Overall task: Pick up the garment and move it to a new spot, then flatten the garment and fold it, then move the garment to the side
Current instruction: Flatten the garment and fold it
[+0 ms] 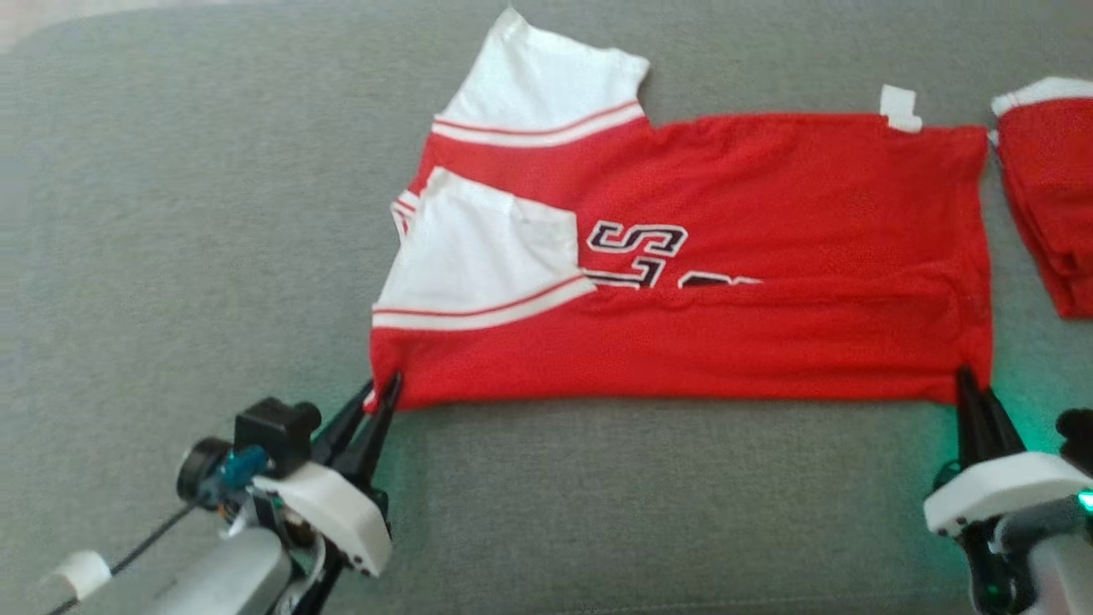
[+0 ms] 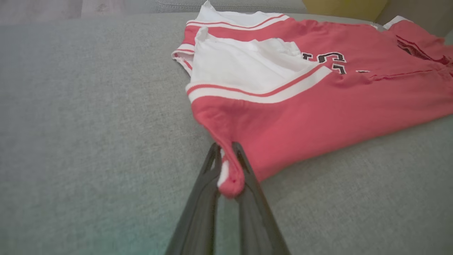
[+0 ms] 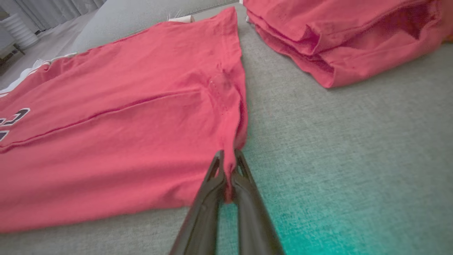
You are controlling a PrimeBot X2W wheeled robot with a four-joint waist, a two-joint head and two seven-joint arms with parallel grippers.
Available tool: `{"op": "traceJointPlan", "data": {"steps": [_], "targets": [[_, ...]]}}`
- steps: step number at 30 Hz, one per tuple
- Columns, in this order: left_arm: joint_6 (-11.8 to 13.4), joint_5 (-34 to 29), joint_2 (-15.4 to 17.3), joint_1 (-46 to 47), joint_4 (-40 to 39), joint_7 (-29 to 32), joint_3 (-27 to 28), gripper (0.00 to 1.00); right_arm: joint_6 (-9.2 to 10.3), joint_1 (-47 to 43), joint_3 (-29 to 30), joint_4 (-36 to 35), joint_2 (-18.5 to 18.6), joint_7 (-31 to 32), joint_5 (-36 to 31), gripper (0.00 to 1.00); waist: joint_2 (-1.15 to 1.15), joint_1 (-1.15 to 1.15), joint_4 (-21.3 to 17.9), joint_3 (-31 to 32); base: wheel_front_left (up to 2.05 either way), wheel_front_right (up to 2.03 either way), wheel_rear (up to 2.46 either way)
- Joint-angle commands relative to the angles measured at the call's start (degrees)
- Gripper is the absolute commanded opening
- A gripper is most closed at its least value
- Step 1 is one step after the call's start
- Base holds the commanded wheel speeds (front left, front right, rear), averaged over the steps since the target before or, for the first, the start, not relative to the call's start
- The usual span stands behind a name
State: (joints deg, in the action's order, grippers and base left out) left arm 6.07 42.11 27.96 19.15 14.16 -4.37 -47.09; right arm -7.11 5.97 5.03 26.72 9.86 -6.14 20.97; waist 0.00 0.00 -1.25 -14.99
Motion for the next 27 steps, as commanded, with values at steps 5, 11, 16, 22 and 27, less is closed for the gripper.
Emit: {"op": "traceJointPlan", "data": {"steps": [5,11,16,22,27], "targets": [[1.0,1.1,0.6,-2.3,-1.8,-1.5,1.3,0.00,-0.37,-4.8,-2.1,-4.2,3.9,1.3,1.5,0.00,0.00,0.00,4.6,3.0,0.00,0.00,0.00],[2.5,1.2,-1.3,-6.8,-3.8,-3.5,-0.3,0.00,-0.37,-11.1,-0.2,-8.4,7.1,4.8,2.9,0.00,0.00,0.00,9.1,5.0,0.00,0.00,0.00],[3.0,1.1,-2.7,-9.1,-3.9,-6.7,-0.5,0.00,-0.37,-17.1,3.6,-13.3,8.0,8.1,4.1,0.00,0.00,0.00,10.8,5.5,0.00,0.00,0.00],[2.4,-0.1,-3.3,-9.9,-2.7,-8.0,-1.6,0.00,-0.37,-23.3,5.1,-18.1,7.0,11.3,5.3,0.00,0.00,0.00,10.2,6.2,0.00,0.00,0.00],[2.6,0.4,-2.9,-10.6,-1.5,-6.8,-2.1,0.00,-0.37,-25.9,5.0,-21.4,5.5,12.8,5.4,0.00,0.00,0.00,8.4,6.5,0.00,0.00,0.00]]}}
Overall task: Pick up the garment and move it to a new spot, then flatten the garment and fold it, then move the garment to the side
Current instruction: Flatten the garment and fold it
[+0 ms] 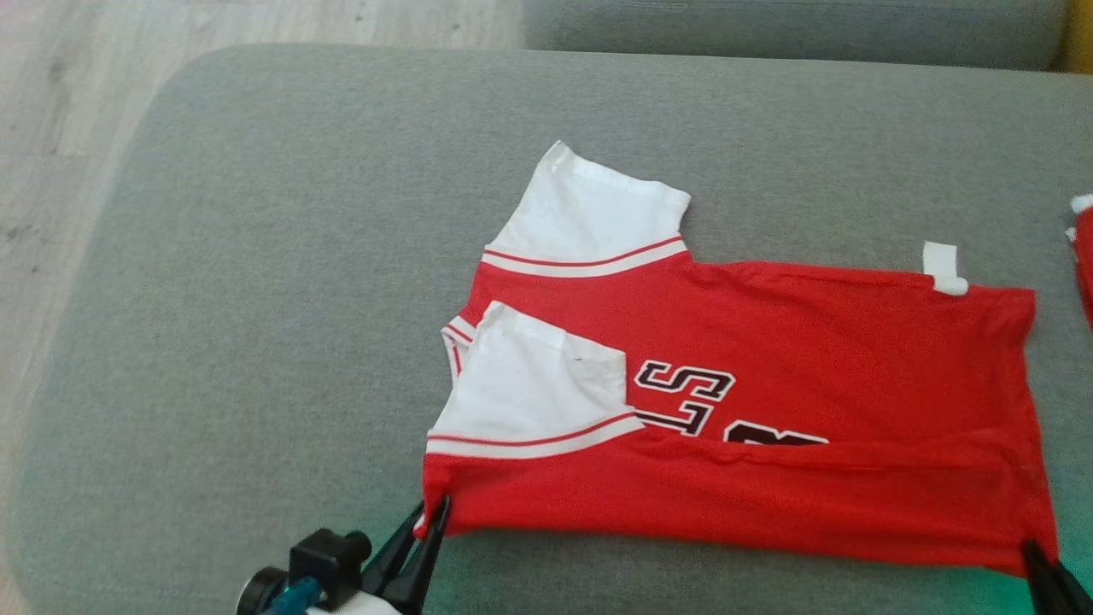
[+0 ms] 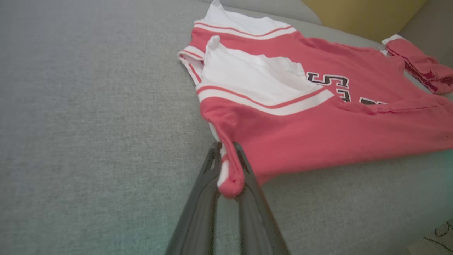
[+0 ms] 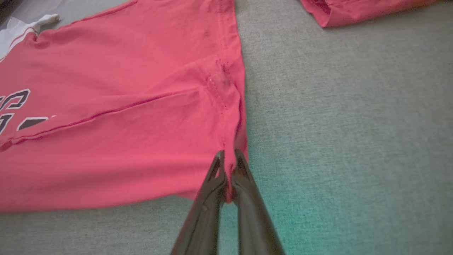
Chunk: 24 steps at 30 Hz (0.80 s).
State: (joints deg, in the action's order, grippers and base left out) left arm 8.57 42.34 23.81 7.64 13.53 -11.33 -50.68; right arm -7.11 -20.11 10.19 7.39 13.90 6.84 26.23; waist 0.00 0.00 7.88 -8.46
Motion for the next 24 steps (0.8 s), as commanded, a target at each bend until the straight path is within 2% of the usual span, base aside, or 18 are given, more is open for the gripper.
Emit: {"op": "traceJointPlan", "data": {"steps": [1,2,3,4,10,13,15,17,21,24], "targets": [[-0.2,0.4,1.4,0.9,-0.8,0.8,1.2,0.05,-0.37,0.2,-0.1,-2.4,1.3,-0.2,-0.1,0.29,0.00,0.00,-1.1,-0.1,0.00,0.00,0.00],[-0.5,0.7,1.5,0.9,-0.8,1.4,1.0,0.31,-0.37,0.5,0.0,-2.5,1.2,-0.4,-0.3,0.93,0.00,0.00,-1.4,-0.2,0.00,0.00,0.00],[-0.7,0.8,1.6,1.1,-1.0,2.0,0.8,0.65,-0.37,0.8,0.4,-2.6,1.1,-0.9,-0.7,1.00,0.00,0.00,-1.7,-0.4,0.00,0.00,0.00],[-0.7,1.0,1.8,1.3,-1.2,2.6,0.9,1.00,-0.37,1.3,0.9,-3.0,0.8,-1.4,-1.3,1.00,0.00,0.00,-1.9,-0.5,0.00,0.00,0.00],[-0.5,0.0,5.3,6.4,-6.0,4.1,3.3,1.00,-0.37,4.1,2.4,-5.7,0.4,-4.2,-3.5,1.00,0.00,0.00,-2.9,-2.5,0.00,0.00,0.00],[-1.5,-1.9,8.8,13.7,-9.4,7.1,5.1,1.00,-0.37,6.7,3.0,-7.0,0.2,-6.2,-5.4,1.00,0.00,0.00,-3.7,-4.5,0.00,0.00,0.00],[-3.2,-3.4,10.7,20.2,-10.7,10.4,5.9,1.00,-0.37,8.7,2.5,-7.5,0.1,-6.5,-6.4,1.00,0.00,0.00,-4.5,-6.3,0.00,0.00,0.00],[-6.0,-3.2,11.4,27.0,-10.9,14.7,6.4,1.00,-0.37,10.7,1.5,-7.9,0.3,-6.7,-7.0,1.00,0.00,0.00,-5.5,-8.4,0.00,0.00,0.00],[-12.1,-1.2,10.7,40.3,-5.6,24.6,6.4,1.00,-0.37,15.3,-1.1,-8.4,0.8,-6.9,-7.6,1.00,0.00,0.00,-8.3,-12.8,0.00,0.00,0.00],[-14.5,0.7,9.7,48.2,1.0,31.2,5.6,1.00,-0.37,18.6,-3.6,-8.1,1.2,-7.0,-7.6,1.00,0.00,0.00,-11.1,-15.3,0.00,0.00,0.00]]}}
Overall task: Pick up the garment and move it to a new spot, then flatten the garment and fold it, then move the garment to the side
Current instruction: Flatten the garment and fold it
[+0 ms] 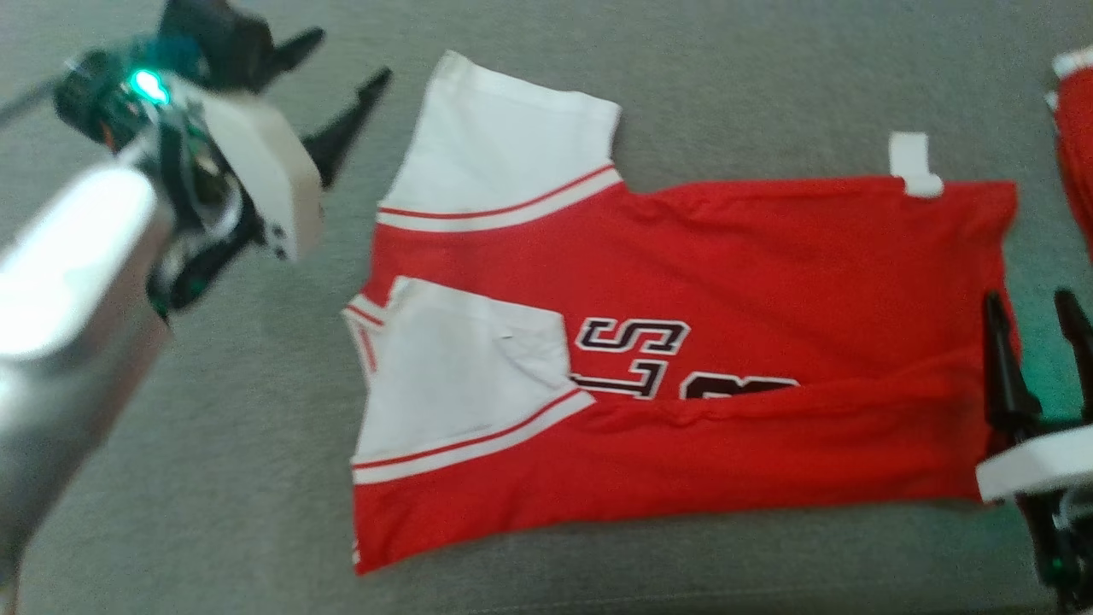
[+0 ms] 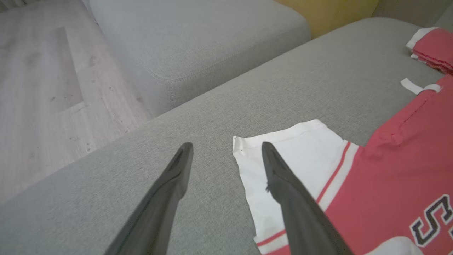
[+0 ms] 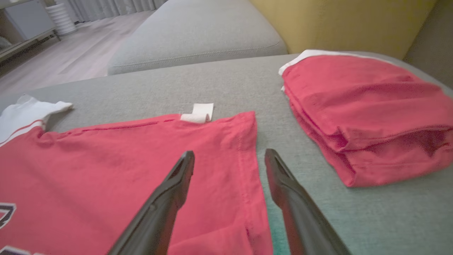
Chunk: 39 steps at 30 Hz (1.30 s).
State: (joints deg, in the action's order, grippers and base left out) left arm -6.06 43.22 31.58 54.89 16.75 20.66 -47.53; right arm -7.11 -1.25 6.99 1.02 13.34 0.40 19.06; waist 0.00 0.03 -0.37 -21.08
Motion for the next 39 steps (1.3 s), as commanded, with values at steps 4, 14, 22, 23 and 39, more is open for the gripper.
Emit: {"op": "traceJointPlan", "data": {"steps": [4,14,22,23,39], "targets": [[-1.1,2.7,1.1,8.2,5.8,5.7,1.1,1.00,-0.37,3.3,-2.5,-0.8,1.2,-2.1,-1.2,1.00,0.00,-0.03,-6.1,-5.0,0.00,0.00,0.00],[-1.4,9.5,1.6,15.2,16.3,10.6,-4.5,1.00,-0.37,5.6,-3.9,1.7,-1.8,-5.1,-2.3,1.00,0.00,-0.03,-11.0,-8.1,0.00,0.00,0.00],[-1.4,12.7,3.3,16.3,16.2,8.7,-9.3,0.00,-0.37,6.3,-3.1,2.1,-2.4,-5.3,-2.4,1.00,0.00,-0.03,-11.3,-8.6,0.00,0.00,0.00],[-1.4,13.3,3.5,16.4,15.8,8.7,-10.0,0.00,-0.37,6.6,-3.0,2.0,-2.3,-5.1,-2.3,1.00,0.00,-0.03,-11.1,-8.4,0.00,0.00,0.00],[-1.4,17.8,4.2,19.1,12.8,1.7,-18.0,0.00,-0.37,22.9,-9.7,11.2,9.1,9.8,14.8,1.00,0.00,-0.03,-6.6,-5.9,0.00,0.00,0.00]]}}
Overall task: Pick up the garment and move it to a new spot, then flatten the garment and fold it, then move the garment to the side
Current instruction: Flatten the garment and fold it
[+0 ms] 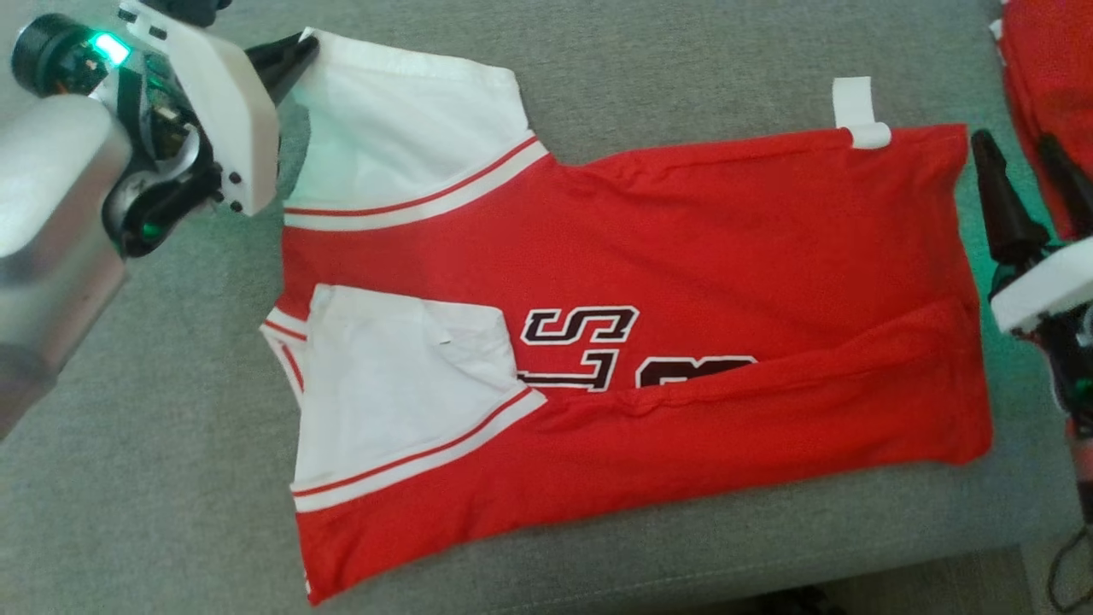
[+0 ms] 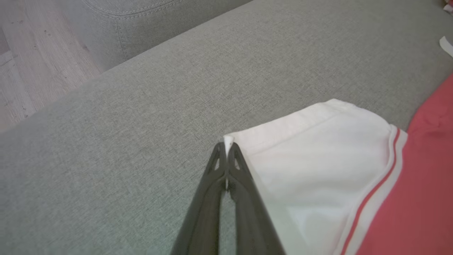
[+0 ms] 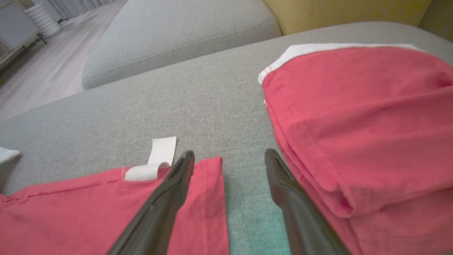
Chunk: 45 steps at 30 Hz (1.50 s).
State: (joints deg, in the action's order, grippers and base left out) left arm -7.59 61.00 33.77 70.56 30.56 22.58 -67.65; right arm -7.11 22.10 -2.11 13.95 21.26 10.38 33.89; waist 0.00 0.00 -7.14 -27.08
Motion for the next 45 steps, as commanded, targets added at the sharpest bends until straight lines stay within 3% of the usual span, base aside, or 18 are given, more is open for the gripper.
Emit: {"op": "traceJointPlan", "data": {"steps": [1,4,6,7,8,10,11,21,33,42,45], "targets": [[0.1,0.3,2.0,3.6,-1.0,-0.6,1.6,0.00,-0.37,0.3,-1.2,-1.0,1.8,0.6,1.0,1.00,0.00,0.00,0.3,0.1,0.00,0.00,0.00],[0.1,1.0,1.9,4.3,-0.7,-1.7,0.3,0.00,-0.37,1.8,-2.3,1.0,2.9,1.6,3.2,0.98,0.00,0.00,0.9,0.2,0.00,0.00,0.00],[0.1,1.6,1.6,4.6,-0.5,-2.3,-0.5,0.00,-0.37,2.3,-3.1,2.2,3.1,2.0,4.5,0.87,0.00,0.00,1.3,0.4,0.00,0.00,0.00],[0.1,1.9,1.5,4.7,-0.4,-2.6,-0.9,0.00,-0.37,2.5,-3.5,2.6,3.2,2.0,5.0,0.77,0.00,0.00,1.5,0.4,0.00,0.00,0.00],[0.1,2.2,1.5,4.8,-0.3,-2.8,-1.2,0.00,-0.37,2.8,-3.8,2.8,3.4,1.8,5.3,0.56,0.00,0.00,1.6,0.4,0.00,0.00,0.00],[0.1,2.4,1.5,5.2,-0.1,-3.3,-2.0,0.00,-0.37,3.2,-4.3,3.5,3.8,1.0,5.6,0.27,0.00,0.00,1.9,0.5,0.00,0.00,0.00],[0.1,2.4,1.5,5.3,-0.1,-3.5,-2.4,0.00,-0.37,3.4,-4.5,3.9,3.9,0.7,5.8,0.00,0.00,0.00,2.0,0.5,0.00,0.00,0.00],[0.1,2.4,1.7,7.0,-0.1,-7.7,-4.5,0.00,-0.37,5.0,-5.7,6.3,6.1,-2.9,7.3,0.00,0.00,0.00,3.4,0.6,0.00,0.00,0.00],[0.1,-0.9,3.1,12.2,-0.5,-22.6,-4.8,0.00,-0.37,8.1,-4.0,4.9,9.1,-10.6,8.8,0.00,0.00,0.00,5.0,2.0,0.00,0.00,0.00],[0.2,-4.8,8.6,5.4,-8.8,-23.1,-5.5,0.00,-0.37,-0.6,-0.9,1.5,11.4,-9.8,10.4,0.00,0.00,0.00,7.7,4.4,0.00,0.00,0.00],[1.5,-6.1,10.6,0.8,-13.5,-23.5,-5.6,0.00,-0.37,-4.8,0.7,0.0,11.3,-9.1,10.1,0.00,0.00,0.00,8.6,5.3,0.00,0.00,0.00]]}}
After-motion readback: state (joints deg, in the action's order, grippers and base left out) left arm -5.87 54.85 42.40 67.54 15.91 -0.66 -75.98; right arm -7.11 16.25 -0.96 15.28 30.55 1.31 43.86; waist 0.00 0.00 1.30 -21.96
